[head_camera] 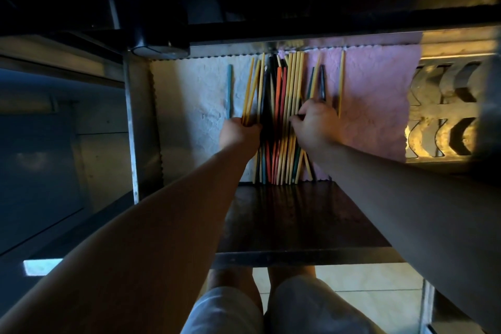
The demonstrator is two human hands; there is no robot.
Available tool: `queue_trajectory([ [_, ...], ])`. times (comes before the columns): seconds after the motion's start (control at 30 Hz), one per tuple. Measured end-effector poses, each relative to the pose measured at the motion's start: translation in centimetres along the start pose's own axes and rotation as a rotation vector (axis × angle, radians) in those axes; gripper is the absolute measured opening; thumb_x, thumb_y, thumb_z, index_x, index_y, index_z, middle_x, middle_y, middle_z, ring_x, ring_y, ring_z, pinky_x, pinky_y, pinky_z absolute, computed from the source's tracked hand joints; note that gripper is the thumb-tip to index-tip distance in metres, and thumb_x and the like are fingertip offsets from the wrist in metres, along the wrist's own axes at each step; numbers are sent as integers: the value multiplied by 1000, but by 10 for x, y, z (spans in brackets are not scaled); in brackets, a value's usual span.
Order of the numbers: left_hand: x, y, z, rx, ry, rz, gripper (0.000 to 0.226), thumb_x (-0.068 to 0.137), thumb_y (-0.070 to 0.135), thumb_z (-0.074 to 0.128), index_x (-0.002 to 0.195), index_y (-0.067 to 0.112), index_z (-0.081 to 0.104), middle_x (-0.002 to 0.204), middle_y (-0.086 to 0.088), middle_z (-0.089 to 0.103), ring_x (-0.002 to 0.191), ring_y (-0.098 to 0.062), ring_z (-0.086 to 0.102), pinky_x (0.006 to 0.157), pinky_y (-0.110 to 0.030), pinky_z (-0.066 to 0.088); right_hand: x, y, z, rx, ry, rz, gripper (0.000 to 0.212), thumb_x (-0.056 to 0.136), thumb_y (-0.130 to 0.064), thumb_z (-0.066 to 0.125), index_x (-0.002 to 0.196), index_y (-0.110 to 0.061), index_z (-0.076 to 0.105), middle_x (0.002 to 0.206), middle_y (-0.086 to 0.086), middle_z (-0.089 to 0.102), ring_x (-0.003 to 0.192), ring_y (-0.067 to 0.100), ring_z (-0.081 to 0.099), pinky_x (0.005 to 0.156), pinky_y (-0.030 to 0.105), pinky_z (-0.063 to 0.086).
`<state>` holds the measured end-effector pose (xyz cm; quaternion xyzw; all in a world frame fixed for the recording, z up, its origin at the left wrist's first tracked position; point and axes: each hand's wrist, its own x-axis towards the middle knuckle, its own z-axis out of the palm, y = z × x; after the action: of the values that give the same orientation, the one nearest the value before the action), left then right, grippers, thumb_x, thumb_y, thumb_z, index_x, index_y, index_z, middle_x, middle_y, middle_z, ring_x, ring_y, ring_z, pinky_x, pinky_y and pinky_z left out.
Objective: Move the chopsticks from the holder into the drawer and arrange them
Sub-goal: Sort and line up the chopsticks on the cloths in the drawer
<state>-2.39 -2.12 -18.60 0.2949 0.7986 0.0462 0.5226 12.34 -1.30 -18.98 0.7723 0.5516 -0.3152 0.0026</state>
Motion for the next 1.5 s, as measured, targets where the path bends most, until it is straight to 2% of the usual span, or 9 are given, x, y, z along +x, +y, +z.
queue_trajectory([
  [0.33, -6, 0, -7, -42, -25, -28, 21, 89, 21, 62, 70, 16, 58, 56, 1, 51, 45, -11, 46, 35, -15, 32, 5, -6, -2, -7, -72, 161, 30, 88, -31, 58, 108, -10, 65, 111, 10, 66, 102, 29, 63, 83, 31, 51],
  [0.43, -11, 1, -7, -81, 14, -14, 23, 90, 26, 59, 69, 18, 56, 56, 3, 52, 48, -11, 49, 43, -19, 33, 7, -4, -3, 86, -100, 230, 24, 85, -29, 60, 98, -10, 68, 102, 8, 68, 97, 27, 66, 72, 24, 45],
  [0.57, -14, 2, -8, -124, 33, -3, 23, 91, 27, 56, 71, 16, 55, 62, -1, 55, 57, -19, 54, 52, -26, 41, 3, -4, -11, 222, -87, 273, 28, 86, -26, 59, 110, -12, 65, 109, 7, 66, 92, 23, 62, 71, 19, 40],
  [0.73, -14, 4, -8, -250, 31, -44, 17, 73, 27, 47, 78, 15, 58, 75, -10, 62, 77, -33, 66, 77, -50, 59, 0, -7, -7, 323, -89, 265, 23, 90, -28, 49, 104, -15, 62, 93, 5, 57, 76, 18, 54, 51, 18, 33],
  [0.83, -16, 6, -10, -251, 52, -44, 11, 84, 17, 47, 78, 15, 55, 74, -7, 58, 68, -26, 57, 65, -36, 53, -2, -13, -3, 438, -67, 308, 33, 90, -34, 48, 111, -12, 61, 107, 12, 65, 90, 28, 65, 75, 27, 52],
  [0.9, -16, 5, -11, -246, 88, -32, 13, 88, 15, 47, 81, 14, 58, 73, -6, 57, 64, -24, 52, 59, -30, 42, -3, -14, -2, 425, -39, 317, 33, 92, -31, 54, 116, -10, 62, 114, 11, 64, 105, 28, 62, 82, 22, 44],
  [1.13, -13, -1, -6, -266, 129, -24, 12, 86, 21, 58, 75, 17, 60, 83, -18, 70, 59, -23, 53, 58, -34, 44, -2, -21, 2, 417, -8, 326, 17, 87, -26, 64, 93, -10, 68, 84, 2, 62, 77, 15, 58, 65, 17, 37],
  [1.37, -9, 1, 8, -57, 135, -9, 22, 82, 26, 71, 95, 8, 74, 78, -8, 71, 74, -26, 68, 64, -31, 55, -8, -17, 1, 403, 14, 317, 15, 86, -26, 63, 93, -15, 71, 94, 4, 70, 83, 18, 64, 68, 18, 40],
  [1.5, -6, 6, 12, 4, 114, -14, 17, 83, 26, 67, 75, 12, 64, 63, -3, 59, 63, -24, 62, 51, -24, 41, -9, -16, 0, 399, 5, 317, 16, 86, -27, 62, 94, -17, 71, 94, 4, 70, 82, 16, 62, 70, 18, 42],
])
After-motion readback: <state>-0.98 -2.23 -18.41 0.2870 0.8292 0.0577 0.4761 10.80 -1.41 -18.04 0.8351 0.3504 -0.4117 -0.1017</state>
